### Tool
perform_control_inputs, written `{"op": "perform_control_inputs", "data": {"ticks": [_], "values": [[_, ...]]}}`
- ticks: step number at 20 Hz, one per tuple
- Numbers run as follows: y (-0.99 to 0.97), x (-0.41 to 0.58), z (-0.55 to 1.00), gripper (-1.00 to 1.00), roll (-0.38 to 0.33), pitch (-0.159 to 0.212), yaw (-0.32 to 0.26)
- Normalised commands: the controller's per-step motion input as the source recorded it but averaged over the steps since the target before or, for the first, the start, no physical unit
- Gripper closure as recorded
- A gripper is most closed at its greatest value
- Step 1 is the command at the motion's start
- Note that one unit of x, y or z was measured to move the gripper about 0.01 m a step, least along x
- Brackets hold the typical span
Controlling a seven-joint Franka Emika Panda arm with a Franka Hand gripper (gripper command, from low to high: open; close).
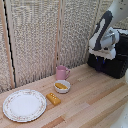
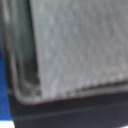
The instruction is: Please go towards the air fryer and gently seize its handle using your gripper. Slowly reveal the interior of the air fryer by pulling the handle outward. Head to the bowl filled with hot dogs and firmly but gently grasp it. Carefully place it inside the now-open air fryer.
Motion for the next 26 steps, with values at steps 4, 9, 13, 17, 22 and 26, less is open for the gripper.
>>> {"op": "perform_control_inputs", "data": {"ticks": [4, 9, 13, 17, 22, 26], "values": [[0.85, 0.2, 0.01, 1.0, 0.181, 0.021, -0.005], [0.94, 0.045, -0.14, 1.0, 0.096, -0.002, -0.006], [1.0, -0.064, -0.43, 1.0, 0.002, -0.037, 0.0], [1.0, -0.049, -0.41, 1.0, 0.011, -0.024, 0.0], [0.97, 0.045, -0.2, 1.0, 0.054, 0.006, -0.012], [0.77, 0.04, 0.45, 1.0, 0.202, 0.022, -0.002]]}}
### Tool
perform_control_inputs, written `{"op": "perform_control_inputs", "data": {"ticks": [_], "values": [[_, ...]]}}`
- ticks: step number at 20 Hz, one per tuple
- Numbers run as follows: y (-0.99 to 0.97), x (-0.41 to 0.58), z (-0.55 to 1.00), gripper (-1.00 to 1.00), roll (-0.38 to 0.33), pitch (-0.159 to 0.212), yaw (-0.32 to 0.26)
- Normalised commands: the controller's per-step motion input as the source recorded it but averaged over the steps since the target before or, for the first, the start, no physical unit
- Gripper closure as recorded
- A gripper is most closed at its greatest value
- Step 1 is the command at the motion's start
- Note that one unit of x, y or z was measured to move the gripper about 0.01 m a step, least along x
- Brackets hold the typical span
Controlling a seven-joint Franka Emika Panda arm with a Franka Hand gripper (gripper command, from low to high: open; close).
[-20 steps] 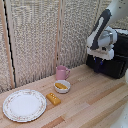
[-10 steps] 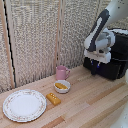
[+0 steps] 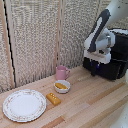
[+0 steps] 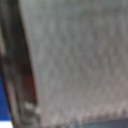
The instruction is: Please go towards the air fryer and gently seize its handle using your gripper. Slowly reveal the interior of the air fryer by pulling the handle outward. Head to the bowl filled with hot dogs and firmly but gently grasp it. Carefully place it inside the now-open air fryer.
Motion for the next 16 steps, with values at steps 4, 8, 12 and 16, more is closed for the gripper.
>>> {"op": "perform_control_inputs", "data": {"ticks": [4, 8, 12, 16], "values": [[0.69, 0.011, 0.61, 1.0, 0.16, 0.014, -0.023], [0.75, 0.067, 0.28, 1.0, 0.046, 0.0, -0.102], [0.57, 0.19, -0.12, 1.0, 0.0, 0.001, -0.103], [0.22, 0.164, -0.22, 1.0, -0.014, 0.055, -0.033]]}}
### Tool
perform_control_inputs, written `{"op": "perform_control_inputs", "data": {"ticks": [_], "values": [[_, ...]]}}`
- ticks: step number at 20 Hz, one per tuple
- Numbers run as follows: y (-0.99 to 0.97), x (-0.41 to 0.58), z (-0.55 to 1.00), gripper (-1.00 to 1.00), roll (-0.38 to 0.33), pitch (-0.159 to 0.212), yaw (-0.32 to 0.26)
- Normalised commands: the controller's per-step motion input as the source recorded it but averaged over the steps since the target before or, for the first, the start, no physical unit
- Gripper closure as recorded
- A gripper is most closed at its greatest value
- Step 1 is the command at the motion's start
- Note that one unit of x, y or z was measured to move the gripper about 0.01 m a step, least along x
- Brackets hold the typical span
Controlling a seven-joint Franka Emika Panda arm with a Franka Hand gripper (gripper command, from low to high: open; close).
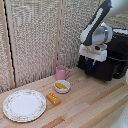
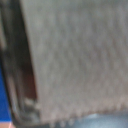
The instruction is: Please go towards the air fryer and gently seize its handle using your gripper. Slowly reveal the interior of the air fryer by pulling the handle outward. Head to the bowl filled with hot dogs and firmly but gently grasp it. Carefully place it inside the now-open air fryer.
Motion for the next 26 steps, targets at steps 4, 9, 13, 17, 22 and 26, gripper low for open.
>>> {"op": "perform_control_inputs", "data": {"ticks": [4, 9, 13, 17, 22, 26], "values": [[0.19, 0.059, -0.21, 1.0, -0.017, 0.114, -0.001], [0.2, 0.007, -0.07, 1.0, 0.003, 0.005, -0.003], [0.2, 0.0, 0.12, -1.0, 0.008, -0.005, -0.006], [0.17, 0.0, 0.45, -1.0, 0.0, 0.0, -0.024], [0.18, 0.039, 0.65, -1.0, -0.021, 0.0, -0.001], [0.34, 0.031, 0.54, -1.0, 0.004, 0.01, 0.017]]}}
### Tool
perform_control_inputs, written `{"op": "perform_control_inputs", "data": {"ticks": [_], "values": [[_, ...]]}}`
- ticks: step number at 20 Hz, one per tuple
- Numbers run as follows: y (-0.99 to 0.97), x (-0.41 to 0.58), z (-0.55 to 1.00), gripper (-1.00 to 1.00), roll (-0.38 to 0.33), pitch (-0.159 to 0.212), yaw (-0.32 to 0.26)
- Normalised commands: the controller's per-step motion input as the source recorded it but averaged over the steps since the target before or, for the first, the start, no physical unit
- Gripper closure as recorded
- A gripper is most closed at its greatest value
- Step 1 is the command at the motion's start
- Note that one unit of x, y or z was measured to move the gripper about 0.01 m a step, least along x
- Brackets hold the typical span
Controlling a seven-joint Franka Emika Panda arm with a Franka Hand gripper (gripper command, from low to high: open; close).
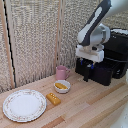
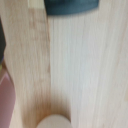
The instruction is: Please go towards the air fryer and gently seize its handle using your gripper. Slowly reveal the interior of the air fryer by pulling the handle outward. Head to the bowl filled with hot dogs and firmly but gently grasp it. Carefully place it inside the now-open air fryer.
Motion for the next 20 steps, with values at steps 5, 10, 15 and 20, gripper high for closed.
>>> {"op": "perform_control_inputs", "data": {"ticks": [5, 10, 15, 20], "values": [[0.56, 0.051, 0.24, -1.0, 0.034, 0.009, 0.098], [0.62, 0.054, 0.12, -1.0, 0.051, 0.013, 0.122], [0.47, 0.03, -0.01, -1.0, 0.078, 0.0, 0.174], [0.33, 0.003, -0.15, -1.0, 0.152, 0.0, 0.194]]}}
